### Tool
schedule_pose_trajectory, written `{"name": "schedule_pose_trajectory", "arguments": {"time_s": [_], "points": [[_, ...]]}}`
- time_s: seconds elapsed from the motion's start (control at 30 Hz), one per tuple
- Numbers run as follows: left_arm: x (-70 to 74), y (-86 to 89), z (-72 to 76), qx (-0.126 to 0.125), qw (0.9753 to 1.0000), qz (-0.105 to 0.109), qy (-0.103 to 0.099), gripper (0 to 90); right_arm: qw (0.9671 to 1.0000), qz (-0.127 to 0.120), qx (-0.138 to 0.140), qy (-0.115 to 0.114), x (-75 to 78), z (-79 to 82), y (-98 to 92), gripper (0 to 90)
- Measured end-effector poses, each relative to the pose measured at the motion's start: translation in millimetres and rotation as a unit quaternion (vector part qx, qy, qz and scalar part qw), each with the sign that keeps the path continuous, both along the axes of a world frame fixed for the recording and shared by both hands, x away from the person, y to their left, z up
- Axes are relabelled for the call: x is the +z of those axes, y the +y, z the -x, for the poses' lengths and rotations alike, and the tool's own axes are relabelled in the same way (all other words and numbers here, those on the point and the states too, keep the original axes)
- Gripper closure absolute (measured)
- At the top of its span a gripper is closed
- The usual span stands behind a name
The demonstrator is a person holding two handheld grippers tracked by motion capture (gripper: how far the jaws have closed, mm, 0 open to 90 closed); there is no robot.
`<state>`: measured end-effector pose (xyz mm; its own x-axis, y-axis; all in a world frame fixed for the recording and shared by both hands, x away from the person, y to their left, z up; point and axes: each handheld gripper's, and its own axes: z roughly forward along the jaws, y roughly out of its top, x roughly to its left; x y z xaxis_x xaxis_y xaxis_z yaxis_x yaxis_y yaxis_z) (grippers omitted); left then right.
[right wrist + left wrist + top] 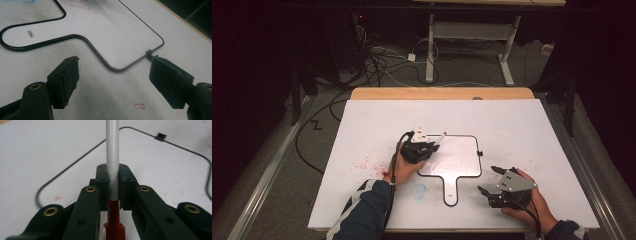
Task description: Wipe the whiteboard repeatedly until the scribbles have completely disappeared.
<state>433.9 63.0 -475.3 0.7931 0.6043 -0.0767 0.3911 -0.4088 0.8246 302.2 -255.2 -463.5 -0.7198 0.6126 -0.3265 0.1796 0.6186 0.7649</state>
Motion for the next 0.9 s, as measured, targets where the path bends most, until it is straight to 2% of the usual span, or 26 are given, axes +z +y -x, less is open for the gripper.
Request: {"name": "schedule_pose_trajectory", "arguments": {"time_s": [0.13,0.33,0.37,0.57,0.63,0.7,0.9], "points": [[1.2,-12.3,8.7,-0.032,0.9994,-0.015,0.001,78.7,1.0,0.001,0.0,0.0,-0.2,-0.6,0.4,24.7],[1.9,-31.9,20.6,-0.067,0.9976,-0.016,0.005,78.7,1.0,0.001,0.0,0.001,-0.6,-0.8,0.6,24.7],[2.4,-34.7,22.1,-0.073,0.9971,-0.024,0.001,78.7,1.0,0.001,0.001,0.001,-0.6,-0.6,0.6,24.7],[4.7,-41.4,26.9,-0.078,0.9966,-0.025,-0.003,78.7,1.0,0.0,0.0,0.001,-0.3,-0.9,-0.1,24.7],[6.2,-42.1,29.4,-0.08,0.9963,-0.028,-0.011,78.6,1.0,-0.002,-0.001,0.002,-0.2,-1.5,-0.5,24.7],[8.3,-41.6,32.0,-0.082,0.9963,-0.023,-0.015,78.6,1.0,-0.006,-0.002,0.001,0.6,-3.3,-1.7,24.8],[19.8,-36.5,43.5,-0.078,0.9956,-0.011,-0.05,78.5,0.9989,-0.038,-0.022,0.015,5.6,-12.2,-6.0,26.9]]}}
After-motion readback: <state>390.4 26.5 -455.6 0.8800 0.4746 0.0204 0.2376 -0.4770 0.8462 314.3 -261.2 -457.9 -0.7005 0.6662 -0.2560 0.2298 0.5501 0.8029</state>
